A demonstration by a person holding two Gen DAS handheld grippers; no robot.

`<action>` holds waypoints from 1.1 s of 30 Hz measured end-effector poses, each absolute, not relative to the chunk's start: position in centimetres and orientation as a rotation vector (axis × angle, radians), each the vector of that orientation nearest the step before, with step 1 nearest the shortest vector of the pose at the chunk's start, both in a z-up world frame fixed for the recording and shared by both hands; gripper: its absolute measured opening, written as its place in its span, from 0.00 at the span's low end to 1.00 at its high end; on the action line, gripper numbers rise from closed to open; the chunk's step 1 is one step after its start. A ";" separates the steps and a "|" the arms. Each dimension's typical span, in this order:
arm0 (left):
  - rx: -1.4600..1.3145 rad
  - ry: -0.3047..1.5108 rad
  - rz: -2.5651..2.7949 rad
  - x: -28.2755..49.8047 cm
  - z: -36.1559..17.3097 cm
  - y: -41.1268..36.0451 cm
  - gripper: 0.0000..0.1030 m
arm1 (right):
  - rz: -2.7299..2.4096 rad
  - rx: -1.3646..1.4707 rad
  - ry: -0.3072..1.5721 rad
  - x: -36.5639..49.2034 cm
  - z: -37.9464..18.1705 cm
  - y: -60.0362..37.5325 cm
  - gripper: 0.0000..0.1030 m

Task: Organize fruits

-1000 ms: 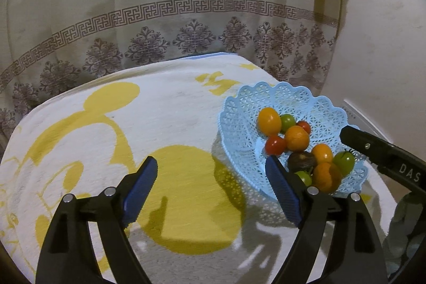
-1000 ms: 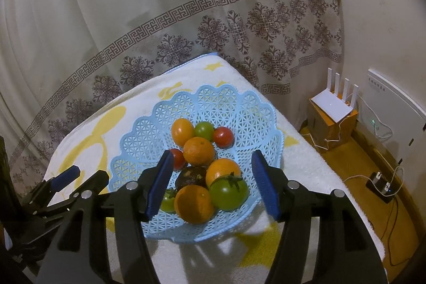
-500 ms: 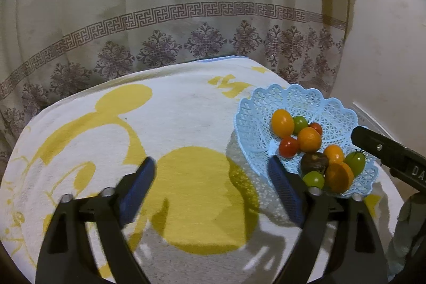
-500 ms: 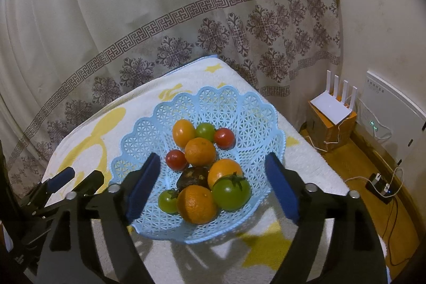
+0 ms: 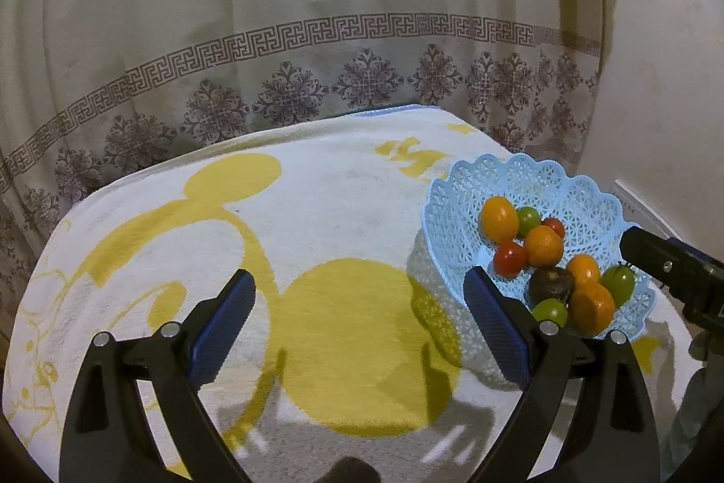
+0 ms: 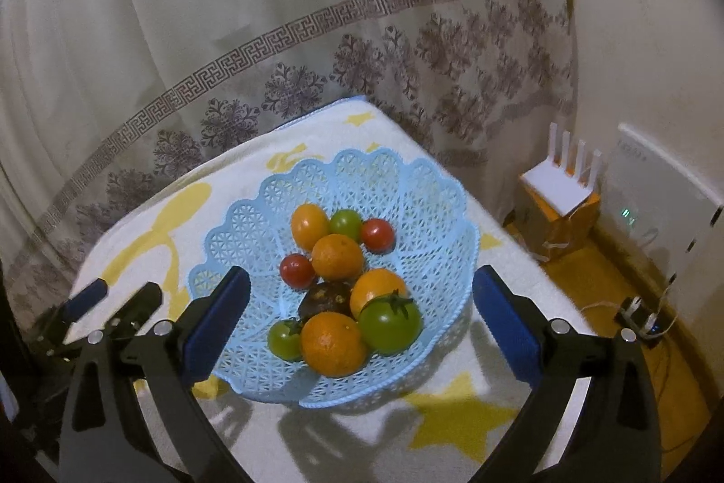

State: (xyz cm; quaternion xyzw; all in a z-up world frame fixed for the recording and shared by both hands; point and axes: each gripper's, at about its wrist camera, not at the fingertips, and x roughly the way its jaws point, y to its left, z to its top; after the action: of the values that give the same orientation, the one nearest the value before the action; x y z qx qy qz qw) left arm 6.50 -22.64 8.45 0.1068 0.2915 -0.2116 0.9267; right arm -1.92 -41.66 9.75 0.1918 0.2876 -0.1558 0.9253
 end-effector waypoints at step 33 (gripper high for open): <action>0.262 0.588 -0.342 5.7 8.1 -21.9 0.95 | -0.260 0.258 0.662 -2.3 8.6 -38.4 0.97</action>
State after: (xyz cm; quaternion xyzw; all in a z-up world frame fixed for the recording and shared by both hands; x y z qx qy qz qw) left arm 5.65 -21.91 8.10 0.1279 0.2874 -0.1671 0.9344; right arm -2.34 -38.44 8.57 0.1259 0.3233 -0.1269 0.9293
